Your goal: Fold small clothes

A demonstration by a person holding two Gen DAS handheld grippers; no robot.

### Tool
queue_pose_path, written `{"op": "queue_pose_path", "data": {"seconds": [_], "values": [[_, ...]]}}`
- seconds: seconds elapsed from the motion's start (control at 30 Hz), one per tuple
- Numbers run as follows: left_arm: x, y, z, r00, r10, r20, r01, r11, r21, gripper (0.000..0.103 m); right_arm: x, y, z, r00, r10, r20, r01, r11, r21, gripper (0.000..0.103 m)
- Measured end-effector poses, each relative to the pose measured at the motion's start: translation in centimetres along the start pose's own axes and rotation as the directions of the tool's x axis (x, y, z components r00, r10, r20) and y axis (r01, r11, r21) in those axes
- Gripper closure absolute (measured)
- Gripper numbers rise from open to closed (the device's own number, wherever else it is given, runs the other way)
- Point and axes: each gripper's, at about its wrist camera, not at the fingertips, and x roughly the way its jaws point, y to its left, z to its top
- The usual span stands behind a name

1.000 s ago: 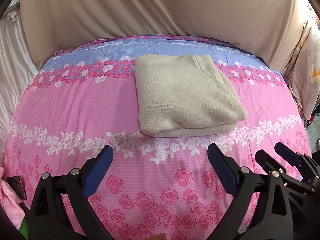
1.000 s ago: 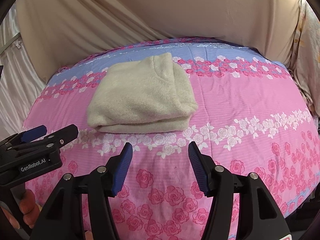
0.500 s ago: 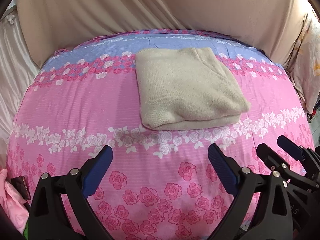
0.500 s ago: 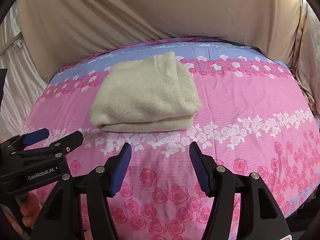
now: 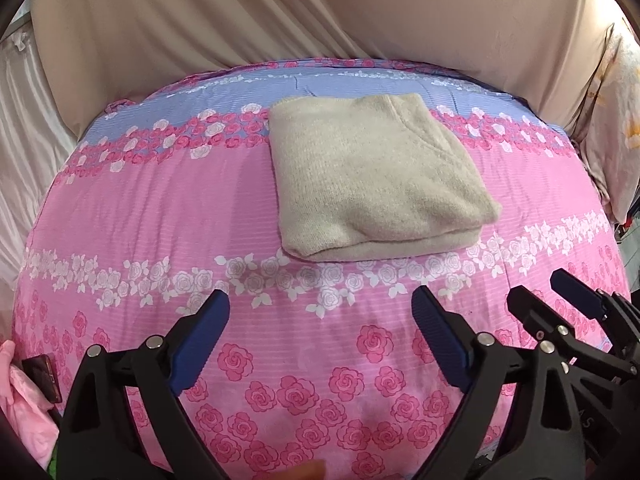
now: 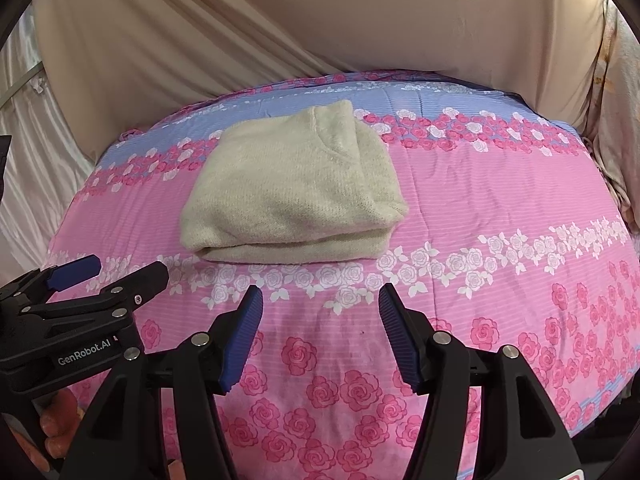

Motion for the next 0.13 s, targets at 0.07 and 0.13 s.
{"op": "queue_pose_path", "data": {"seconds": [0.07, 0.13], "values": [[-0.01, 0.01, 0.04, 1.000, 0.001, 0.002, -0.001, 1.000, 0.003, 0.013, 0.07, 0.06, -0.01, 1.000, 0.001, 0.000, -0.001, 1.000, -0.002, 0.044], [0.07, -0.05, 0.06, 1.000, 0.007, -0.004, -0.007, 1.000, 0.008, 0.013, 0.11, 0.13, -0.01, 1.000, 0.001, 0.000, -0.001, 1.000, -0.002, 0.044]]}}
